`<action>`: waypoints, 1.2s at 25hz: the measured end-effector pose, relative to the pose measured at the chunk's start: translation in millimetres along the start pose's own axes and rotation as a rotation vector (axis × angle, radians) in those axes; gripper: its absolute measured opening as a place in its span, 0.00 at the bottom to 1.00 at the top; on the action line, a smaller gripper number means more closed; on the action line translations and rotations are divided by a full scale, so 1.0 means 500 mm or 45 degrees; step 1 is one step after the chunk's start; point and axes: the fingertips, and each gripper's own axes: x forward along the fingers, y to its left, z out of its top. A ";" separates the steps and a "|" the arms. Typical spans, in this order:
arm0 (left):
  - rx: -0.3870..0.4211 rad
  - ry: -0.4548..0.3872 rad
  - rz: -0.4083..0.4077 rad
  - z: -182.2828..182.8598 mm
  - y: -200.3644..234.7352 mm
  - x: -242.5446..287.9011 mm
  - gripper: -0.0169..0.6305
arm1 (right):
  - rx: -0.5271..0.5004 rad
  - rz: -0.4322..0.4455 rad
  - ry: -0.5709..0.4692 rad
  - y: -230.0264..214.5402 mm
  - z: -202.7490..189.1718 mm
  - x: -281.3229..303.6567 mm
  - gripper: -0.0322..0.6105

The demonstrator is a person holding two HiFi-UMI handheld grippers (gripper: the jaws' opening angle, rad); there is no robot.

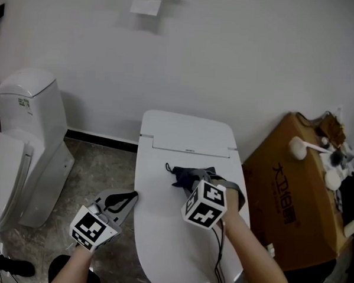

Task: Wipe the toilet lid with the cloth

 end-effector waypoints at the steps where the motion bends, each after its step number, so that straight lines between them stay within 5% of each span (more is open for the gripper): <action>1: 0.003 0.002 -0.002 0.000 0.000 0.001 0.05 | -0.015 0.004 0.003 0.003 0.007 0.001 0.15; 30: -0.008 -0.026 0.023 0.014 0.020 0.006 0.05 | -0.323 0.072 -0.047 0.074 0.211 0.020 0.15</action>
